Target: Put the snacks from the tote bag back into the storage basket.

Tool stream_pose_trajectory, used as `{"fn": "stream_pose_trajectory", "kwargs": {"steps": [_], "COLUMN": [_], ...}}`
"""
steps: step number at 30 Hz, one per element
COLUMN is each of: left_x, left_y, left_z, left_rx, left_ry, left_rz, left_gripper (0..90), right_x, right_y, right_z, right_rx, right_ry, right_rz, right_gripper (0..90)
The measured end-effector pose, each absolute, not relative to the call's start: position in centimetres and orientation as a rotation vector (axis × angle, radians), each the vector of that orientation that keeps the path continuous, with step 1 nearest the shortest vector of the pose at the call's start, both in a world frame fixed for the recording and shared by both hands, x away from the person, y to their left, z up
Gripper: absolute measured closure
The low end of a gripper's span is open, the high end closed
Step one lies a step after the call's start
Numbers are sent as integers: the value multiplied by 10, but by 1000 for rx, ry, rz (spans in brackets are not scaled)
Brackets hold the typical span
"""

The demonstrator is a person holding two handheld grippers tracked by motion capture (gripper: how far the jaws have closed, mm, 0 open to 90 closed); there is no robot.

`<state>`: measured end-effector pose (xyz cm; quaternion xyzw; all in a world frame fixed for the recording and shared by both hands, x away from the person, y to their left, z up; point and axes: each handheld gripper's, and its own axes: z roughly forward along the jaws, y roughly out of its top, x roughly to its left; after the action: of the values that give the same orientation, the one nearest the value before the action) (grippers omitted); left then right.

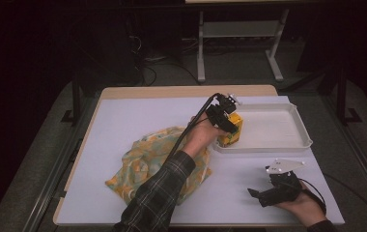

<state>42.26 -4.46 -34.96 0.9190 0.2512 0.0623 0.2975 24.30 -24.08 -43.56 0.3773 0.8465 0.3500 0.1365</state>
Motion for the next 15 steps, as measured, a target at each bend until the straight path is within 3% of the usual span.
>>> {"fn": "stream_pose_trajectory", "kwargs": {"steps": [15], "left_x": [421], "left_y": [-49], "left_z": [-360], "left_rx": [2482], "left_ry": [655], "left_rz": [166], "left_gripper": [526], "right_x": [243], "right_y": [-241], "right_z": [-436], "right_rx": [1084], "right_ry": [2456], "right_rz": [1009], "right_gripper": [0]}}
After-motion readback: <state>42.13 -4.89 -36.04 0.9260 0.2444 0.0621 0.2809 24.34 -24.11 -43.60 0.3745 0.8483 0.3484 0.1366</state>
